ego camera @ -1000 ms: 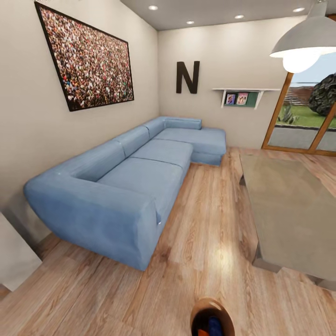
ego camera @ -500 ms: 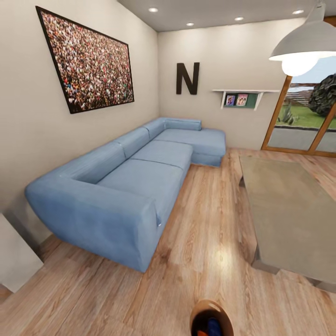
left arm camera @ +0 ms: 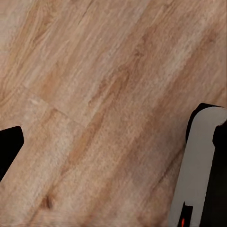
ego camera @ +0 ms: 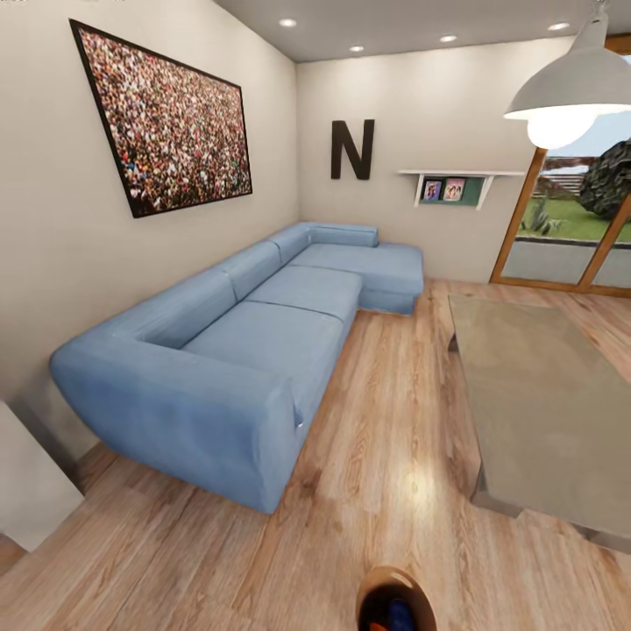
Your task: Put the three can of soda from the living room inside the tash can in the kitchen.
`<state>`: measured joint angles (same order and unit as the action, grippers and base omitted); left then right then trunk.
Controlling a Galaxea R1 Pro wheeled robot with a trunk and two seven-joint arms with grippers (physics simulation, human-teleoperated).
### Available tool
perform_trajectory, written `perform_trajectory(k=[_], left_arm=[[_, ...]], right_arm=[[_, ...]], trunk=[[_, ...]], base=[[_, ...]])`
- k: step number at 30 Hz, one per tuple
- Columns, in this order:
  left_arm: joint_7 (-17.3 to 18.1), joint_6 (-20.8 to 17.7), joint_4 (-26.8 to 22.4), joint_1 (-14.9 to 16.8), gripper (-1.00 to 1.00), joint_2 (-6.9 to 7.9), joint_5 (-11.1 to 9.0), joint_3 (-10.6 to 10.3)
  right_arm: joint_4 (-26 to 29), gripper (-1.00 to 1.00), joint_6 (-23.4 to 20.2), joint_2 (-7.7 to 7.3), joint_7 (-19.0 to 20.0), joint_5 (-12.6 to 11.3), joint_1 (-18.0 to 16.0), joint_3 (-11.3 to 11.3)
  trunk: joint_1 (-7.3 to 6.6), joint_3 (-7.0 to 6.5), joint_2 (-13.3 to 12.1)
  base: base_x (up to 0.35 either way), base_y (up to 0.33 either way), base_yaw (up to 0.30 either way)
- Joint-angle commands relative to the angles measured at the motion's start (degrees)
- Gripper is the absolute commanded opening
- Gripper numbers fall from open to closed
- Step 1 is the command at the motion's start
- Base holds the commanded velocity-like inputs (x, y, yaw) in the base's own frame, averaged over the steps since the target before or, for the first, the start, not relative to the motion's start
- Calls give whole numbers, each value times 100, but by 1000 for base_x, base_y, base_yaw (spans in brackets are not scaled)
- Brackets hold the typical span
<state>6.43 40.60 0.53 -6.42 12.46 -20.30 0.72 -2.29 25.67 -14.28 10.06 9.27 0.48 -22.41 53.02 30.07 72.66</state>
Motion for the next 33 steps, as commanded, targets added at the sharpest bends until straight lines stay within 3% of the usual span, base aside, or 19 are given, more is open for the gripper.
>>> perform_trajectory(k=[1, 7, 33], left_arm=[[-27, -70, 0, 0, 100, 2, 1, -1], [-174, -414, 0, 0, 100, 16, 1, -1], [-173, -1453, -10, -3, 100, -50, 18, 7]], right_arm=[[-2, 100, -18, 1, -1, 1, 8, 0], [1, 100, -67, 9, -4, -3, 34, 0], [43, 100, -10, 22, -4, -8, 38, 0]], trunk=[[-23, -19, -42], [-154, -126, -282], [-726, -593, -1325]], base=[[0, 0, 0], [0, 0, 0], [0, 0, 0]])
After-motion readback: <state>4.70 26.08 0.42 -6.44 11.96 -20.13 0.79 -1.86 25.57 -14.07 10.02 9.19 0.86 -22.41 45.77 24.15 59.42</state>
